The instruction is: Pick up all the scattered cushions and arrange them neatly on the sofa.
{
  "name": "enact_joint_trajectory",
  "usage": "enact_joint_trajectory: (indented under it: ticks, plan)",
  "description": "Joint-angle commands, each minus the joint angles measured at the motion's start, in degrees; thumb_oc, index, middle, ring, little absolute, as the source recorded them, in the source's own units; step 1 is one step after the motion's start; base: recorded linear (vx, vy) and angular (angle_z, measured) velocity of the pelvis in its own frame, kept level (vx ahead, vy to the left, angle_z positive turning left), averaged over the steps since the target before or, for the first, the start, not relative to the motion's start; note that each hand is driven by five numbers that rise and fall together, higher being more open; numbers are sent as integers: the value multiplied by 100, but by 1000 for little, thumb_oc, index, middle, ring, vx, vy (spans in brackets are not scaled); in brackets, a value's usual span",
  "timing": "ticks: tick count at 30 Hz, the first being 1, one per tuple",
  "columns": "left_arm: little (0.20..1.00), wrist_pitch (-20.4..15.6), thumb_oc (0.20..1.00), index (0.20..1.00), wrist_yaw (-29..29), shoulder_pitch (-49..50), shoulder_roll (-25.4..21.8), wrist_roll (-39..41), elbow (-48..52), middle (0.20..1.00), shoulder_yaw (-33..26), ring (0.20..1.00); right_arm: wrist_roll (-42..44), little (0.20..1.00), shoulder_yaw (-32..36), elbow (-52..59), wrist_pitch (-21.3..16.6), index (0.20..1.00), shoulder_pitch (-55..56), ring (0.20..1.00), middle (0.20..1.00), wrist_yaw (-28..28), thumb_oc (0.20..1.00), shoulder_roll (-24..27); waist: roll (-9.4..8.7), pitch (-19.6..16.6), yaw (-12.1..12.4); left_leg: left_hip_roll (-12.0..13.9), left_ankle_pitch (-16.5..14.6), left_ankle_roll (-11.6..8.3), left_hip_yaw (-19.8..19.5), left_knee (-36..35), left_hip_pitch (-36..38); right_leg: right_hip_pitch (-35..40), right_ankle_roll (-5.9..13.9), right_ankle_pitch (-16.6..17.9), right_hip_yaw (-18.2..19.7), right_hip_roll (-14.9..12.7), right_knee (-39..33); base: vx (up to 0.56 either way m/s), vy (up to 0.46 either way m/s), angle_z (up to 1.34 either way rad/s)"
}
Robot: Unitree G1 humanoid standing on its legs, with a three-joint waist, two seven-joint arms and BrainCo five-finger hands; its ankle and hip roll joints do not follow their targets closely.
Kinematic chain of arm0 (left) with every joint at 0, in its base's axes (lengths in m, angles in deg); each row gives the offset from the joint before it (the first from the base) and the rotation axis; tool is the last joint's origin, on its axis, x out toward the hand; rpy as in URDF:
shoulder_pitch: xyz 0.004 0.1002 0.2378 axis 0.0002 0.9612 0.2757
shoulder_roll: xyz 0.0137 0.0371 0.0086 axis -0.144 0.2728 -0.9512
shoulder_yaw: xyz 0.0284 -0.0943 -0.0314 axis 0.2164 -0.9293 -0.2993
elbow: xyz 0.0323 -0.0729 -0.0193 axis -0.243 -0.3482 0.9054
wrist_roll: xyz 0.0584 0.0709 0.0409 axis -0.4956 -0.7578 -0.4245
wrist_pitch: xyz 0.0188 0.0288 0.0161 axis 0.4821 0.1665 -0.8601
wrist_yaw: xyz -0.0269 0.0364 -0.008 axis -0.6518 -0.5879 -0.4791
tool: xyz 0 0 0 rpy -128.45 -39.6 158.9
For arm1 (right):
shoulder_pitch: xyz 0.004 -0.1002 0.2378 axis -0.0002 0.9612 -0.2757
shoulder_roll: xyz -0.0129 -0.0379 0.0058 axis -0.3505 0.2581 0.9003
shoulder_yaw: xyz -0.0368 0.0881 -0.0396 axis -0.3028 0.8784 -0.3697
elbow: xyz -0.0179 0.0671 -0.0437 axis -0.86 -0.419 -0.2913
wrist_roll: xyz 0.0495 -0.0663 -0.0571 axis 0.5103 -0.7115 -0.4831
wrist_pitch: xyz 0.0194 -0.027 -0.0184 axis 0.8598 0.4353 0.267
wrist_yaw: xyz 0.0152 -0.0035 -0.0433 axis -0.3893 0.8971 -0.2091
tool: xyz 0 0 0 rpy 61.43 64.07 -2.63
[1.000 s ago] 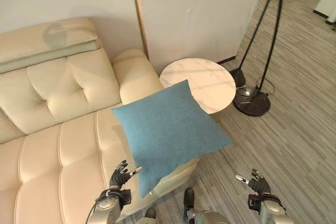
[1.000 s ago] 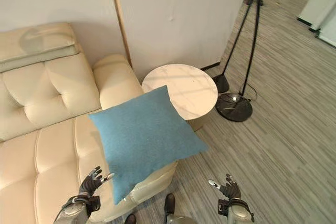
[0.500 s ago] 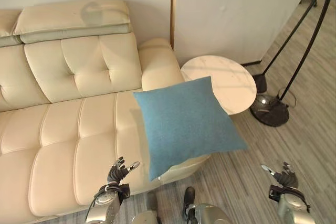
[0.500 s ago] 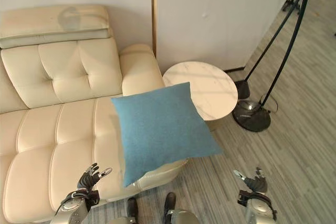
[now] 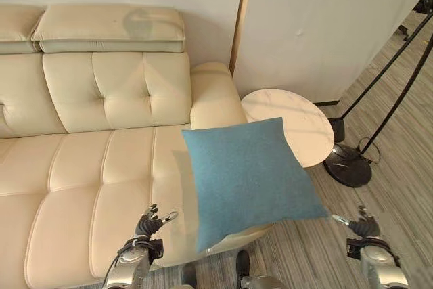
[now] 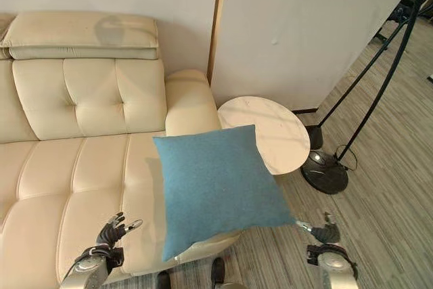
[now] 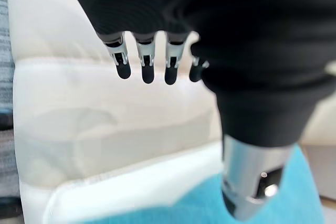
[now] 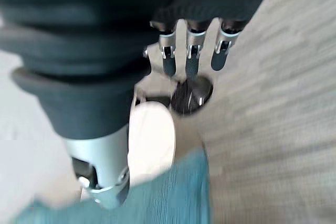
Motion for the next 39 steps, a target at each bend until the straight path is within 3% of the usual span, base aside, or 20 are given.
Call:
enact_joint_trajectory:
  ticks: [1,12,19,22,23,24,27,30,35,39]
  plan:
    - [1000,-155,1000,1000,-80,-493,17,-84,2,1000,257,1000,-190,1000,-33,436,-183,1000,-371,1000,1000,-132,1000,-24,-181,-59,24,71,-374,-129,-171,-38,-57,-21,271,-837,9,43,367,50,-71,-4]
    - [1000,-210,1000,1000,299,-1867,585,303,-405,1000,1250,1000,619,1000,-1335,1309,-483,1000,-1274,1000,1000,-163,1000,-798,-356,552,-32,244,-91,-245,-208,-38,-868,-711,199,-625,-82,126,254,-94,-59,-1]
    - [1000,-282,1000,1000,341,-2059,870,713,-673,1000,1555,1000,1400,1000,-2040,1045,-579,1000,-1379,1000,1000,-378,1000,-1214,-360,810,29,260,21,-290,-255,-38,-1073,-891,171,-589,-167,119,259,-42,-12,0]
    - [1000,-397,1000,1000,293,-2136,994,1094,-657,1000,1673,1000,2217,1000,-2240,656,-649,1000,-1498,1000,1000,-616,1000,-1474,-344,995,94,245,85,-317,-306,-38,-1204,-989,167,-542,-210,112,248,-53,-18,7]
    - [802,-443,802,802,203,-2177,1036,1277,-605,802,1675,802,2576,460,-2299,555,-762,460,-1557,460,460,-746,460,-1558,-331,1056,125,239,122,-330,-335,-38,-1279,-1038,168,-517,-225,110,238,-62,-20,20]
    - [200,-513,200,200,151,-2220,1079,1471,-577,200,1668,200,2766,200,-2310,505,-833,200,-1583,200,200,-865,200,-1594,-328,1087,136,235,134,-341,-347,-38,-1309,-1055,173,-503,-245,111,220,-46,-6,22]
    - [200,-725,200,200,-226,-2177,1262,2575,-158,200,1553,200,4001,200,-1953,367,-1241,200,-1516,200,200,-1291,200,-1863,-279,1190,164,234,166,-374,-372,-38,-1429,-1104,203,-471,-296,90,163,-31,15,6]
    - [200,-785,200,200,-525,-2145,1357,3136,85,200,1541,200,4612,200,-1756,292,-1351,200,-1507,200,200,-1518,200,-2043,-246,1189,167,231,129,-378,-371,-38,-1404,-1072,221,-472,-295,86,141,-2,7,1]
    - [200,-784,200,200,-793,-1773,1323,3567,890,200,1627,200,4654,200,-1837,936,-1335,200,-1288,200,200,-1728,200,-1954,-222,1048,170,220,34,-356,-348,-38,-1199,-893,235,-499,-265,70,122,22,35,0]
    - [200,-612,200,200,-1011,-934,889,3502,1974,200,1588,200,4488,200,-1789,2011,-1209,200,-733,200,200,-1967,200,-1609,-148,679,142,189,-119,-300,-298,-38,-901,-620,271,-534,-227,44,88,95,62,-2]
